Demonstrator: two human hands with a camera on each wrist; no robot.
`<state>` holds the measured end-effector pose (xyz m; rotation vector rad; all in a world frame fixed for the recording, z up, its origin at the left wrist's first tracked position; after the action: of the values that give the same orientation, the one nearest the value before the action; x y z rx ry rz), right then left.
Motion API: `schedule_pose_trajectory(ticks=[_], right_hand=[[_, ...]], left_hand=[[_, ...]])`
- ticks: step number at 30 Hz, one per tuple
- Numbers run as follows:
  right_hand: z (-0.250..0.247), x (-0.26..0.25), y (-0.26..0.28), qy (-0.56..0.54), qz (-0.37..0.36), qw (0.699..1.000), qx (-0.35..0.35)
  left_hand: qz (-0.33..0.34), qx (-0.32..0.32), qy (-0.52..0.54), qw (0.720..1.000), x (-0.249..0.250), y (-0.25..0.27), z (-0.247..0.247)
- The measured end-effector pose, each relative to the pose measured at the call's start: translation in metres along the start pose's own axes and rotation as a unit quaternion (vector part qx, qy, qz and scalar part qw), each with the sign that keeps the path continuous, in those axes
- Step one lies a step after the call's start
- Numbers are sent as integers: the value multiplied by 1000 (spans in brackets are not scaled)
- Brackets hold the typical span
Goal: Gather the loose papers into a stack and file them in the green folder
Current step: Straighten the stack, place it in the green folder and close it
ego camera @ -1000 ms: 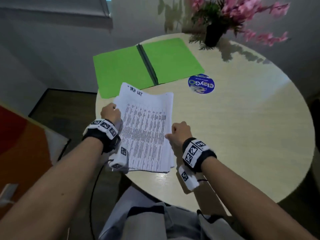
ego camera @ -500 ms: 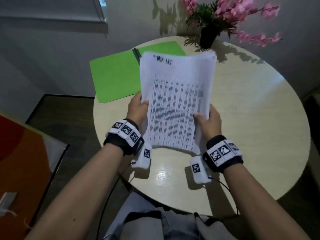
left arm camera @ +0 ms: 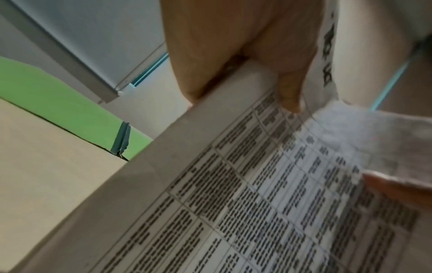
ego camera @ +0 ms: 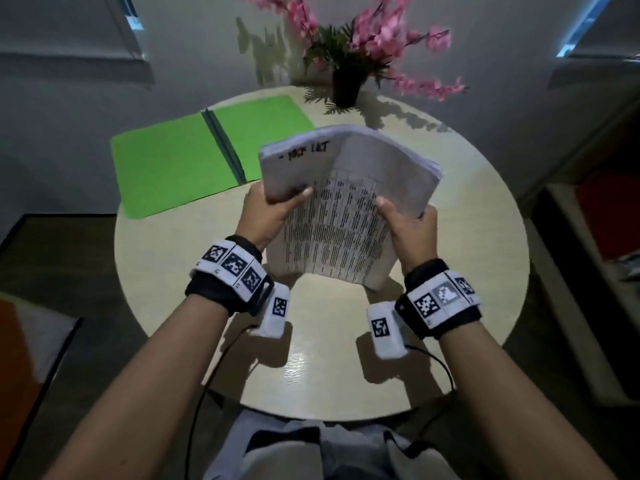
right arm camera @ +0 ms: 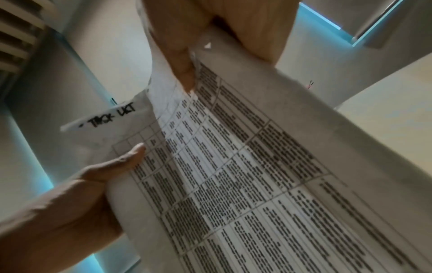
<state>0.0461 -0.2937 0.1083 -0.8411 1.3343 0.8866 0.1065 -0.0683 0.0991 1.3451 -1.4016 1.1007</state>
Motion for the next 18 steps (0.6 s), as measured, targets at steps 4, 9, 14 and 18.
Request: schedule_pose_trajectory(ticks=[4,9,14,18], right_hand=[[-2,-21,-10,-42,-43,998,18],[0,-18,-22,-55,-67,996,-11],[2,64,-21,31,65,997,-34],[19,77,-42,79,66,991,-85]], left_hand=[[43,71,-23,996,24,-8,-12],[49,78,18,996,27,-13,-19],[-91,61,-31,994,-53,2,12],[-119,91,-48,988,-57,-32,3]])
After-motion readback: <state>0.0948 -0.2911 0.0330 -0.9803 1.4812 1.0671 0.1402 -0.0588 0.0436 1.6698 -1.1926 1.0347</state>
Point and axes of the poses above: each hand's wrist, its own y-axis away from the middle knuckle, its own z-axis out of the palm, x = y × z, the point moved 10 cm from there along -y, towards the middle knuckle, and after that the axes turned 10 degrees about -y, right-handed, at the moved point
